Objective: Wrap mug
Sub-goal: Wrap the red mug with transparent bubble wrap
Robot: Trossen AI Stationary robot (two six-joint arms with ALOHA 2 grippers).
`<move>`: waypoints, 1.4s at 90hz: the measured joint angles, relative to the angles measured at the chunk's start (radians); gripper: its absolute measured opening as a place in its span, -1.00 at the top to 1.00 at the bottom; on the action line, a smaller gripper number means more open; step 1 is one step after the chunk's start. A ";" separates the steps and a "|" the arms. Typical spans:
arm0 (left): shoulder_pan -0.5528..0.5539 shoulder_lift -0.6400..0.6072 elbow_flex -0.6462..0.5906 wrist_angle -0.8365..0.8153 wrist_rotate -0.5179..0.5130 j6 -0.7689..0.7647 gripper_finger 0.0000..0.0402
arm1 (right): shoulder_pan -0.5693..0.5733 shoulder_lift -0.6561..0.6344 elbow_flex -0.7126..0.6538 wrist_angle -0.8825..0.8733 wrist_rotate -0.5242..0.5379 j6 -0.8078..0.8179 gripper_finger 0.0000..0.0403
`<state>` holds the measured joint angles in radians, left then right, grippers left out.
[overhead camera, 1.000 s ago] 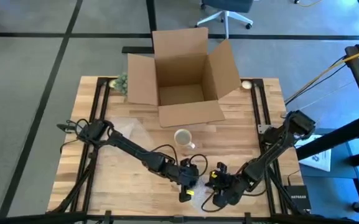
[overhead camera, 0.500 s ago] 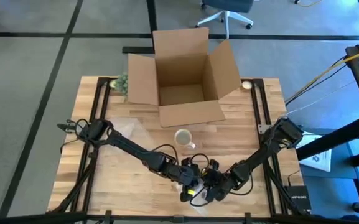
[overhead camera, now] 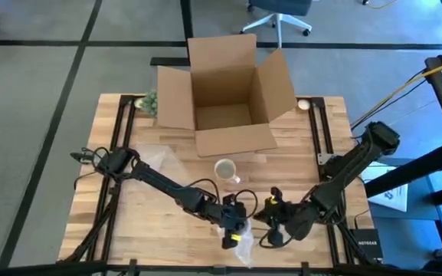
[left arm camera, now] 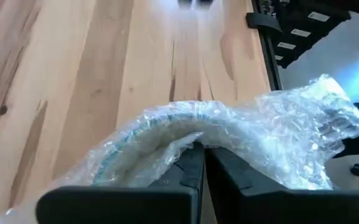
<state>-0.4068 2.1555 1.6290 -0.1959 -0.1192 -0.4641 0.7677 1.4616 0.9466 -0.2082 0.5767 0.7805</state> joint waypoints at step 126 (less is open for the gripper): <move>-0.066 -0.150 -0.017 -0.145 -0.206 0.069 1.00 | -0.016 0.185 0.000 0.052 -0.038 -0.009 1.00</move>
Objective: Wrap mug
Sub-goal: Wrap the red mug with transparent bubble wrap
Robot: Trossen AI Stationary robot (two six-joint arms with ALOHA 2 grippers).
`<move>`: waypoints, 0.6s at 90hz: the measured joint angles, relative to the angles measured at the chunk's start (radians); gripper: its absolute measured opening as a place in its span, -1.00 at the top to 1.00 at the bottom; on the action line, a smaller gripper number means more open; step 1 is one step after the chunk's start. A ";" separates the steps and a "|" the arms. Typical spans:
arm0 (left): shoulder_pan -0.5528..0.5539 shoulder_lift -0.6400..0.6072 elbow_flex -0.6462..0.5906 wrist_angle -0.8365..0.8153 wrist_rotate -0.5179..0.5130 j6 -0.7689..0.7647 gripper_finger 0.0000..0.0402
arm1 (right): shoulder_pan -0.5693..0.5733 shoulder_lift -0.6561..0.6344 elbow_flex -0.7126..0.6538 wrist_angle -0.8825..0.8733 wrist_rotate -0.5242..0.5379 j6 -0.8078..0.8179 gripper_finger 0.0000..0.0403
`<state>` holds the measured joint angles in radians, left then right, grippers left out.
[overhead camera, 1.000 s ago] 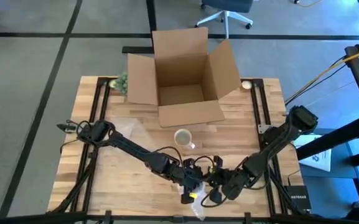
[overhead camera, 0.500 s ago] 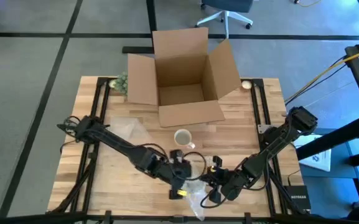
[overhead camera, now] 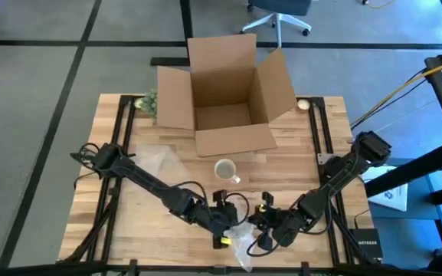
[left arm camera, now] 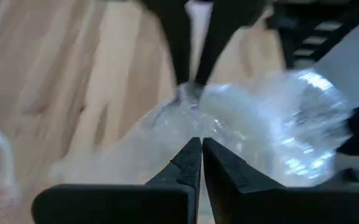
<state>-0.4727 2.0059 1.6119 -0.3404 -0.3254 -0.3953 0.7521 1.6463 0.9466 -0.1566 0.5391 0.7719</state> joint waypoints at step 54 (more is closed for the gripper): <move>0.025 0.140 0.014 0.051 0.093 -0.046 1.00 | 0.000 -0.004 0.219 -0.285 -0.072 -0.056 1.00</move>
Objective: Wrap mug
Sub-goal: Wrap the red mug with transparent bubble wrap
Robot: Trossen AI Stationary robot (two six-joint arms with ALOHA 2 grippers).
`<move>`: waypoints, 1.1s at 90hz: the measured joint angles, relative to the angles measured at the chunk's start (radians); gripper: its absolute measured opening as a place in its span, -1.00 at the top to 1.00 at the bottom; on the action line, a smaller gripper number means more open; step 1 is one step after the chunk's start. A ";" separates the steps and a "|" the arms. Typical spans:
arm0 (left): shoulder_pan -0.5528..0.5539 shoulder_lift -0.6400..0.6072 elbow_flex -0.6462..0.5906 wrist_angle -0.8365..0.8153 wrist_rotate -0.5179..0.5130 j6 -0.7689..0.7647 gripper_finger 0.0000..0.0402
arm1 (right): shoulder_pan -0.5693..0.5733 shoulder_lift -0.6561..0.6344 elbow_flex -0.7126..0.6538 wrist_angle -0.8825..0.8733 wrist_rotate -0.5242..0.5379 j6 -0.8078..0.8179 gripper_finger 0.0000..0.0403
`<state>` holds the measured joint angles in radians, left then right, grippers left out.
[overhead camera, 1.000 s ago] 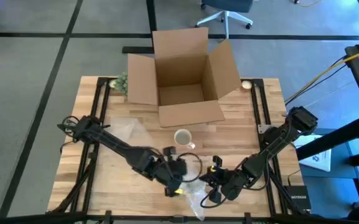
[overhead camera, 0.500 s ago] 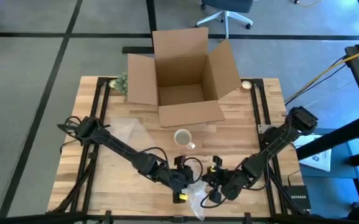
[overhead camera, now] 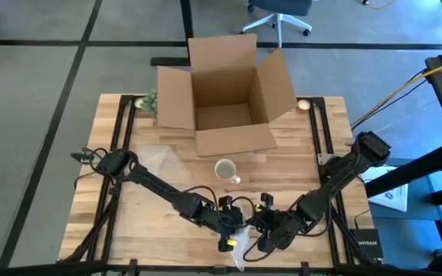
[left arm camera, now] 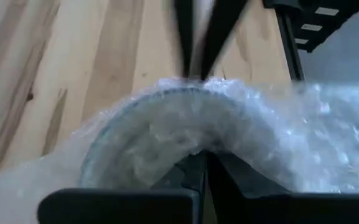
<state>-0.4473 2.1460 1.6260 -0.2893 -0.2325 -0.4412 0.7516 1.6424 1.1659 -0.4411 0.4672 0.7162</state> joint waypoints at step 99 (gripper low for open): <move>-0.015 -0.002 0.082 -0.117 0.074 0.098 1.00 | -0.118 0.166 0.153 -0.127 -0.313 -0.074 1.00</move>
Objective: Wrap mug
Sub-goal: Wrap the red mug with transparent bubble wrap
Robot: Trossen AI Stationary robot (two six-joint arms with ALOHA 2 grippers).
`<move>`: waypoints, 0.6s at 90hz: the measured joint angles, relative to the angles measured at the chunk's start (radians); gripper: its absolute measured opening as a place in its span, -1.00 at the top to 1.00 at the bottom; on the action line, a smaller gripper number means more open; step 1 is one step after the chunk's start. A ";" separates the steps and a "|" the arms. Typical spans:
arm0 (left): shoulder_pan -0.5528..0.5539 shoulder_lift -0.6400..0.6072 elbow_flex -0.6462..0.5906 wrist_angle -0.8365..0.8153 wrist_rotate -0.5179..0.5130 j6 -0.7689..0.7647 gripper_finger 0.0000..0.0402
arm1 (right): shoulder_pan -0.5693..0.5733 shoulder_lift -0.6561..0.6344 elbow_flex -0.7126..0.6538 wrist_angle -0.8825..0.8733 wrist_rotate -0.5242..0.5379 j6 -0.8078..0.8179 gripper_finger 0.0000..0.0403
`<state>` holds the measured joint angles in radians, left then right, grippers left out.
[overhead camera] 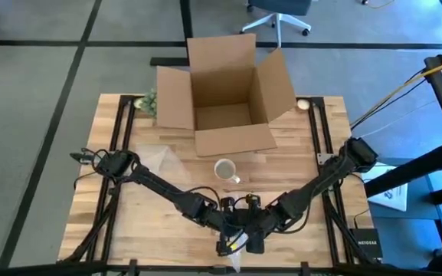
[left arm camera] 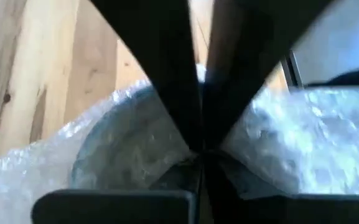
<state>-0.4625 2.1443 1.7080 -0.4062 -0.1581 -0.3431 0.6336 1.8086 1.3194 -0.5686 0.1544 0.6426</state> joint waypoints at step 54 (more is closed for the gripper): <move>-0.007 -0.028 0.037 -0.154 -0.069 0.028 1.00 | 0.008 0.000 -0.005 -0.015 0.047 -0.022 1.00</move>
<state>-0.4695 2.1166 1.7447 -0.5601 -0.2270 -0.3151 0.6414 1.8084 1.3148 -0.5834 0.2012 0.6209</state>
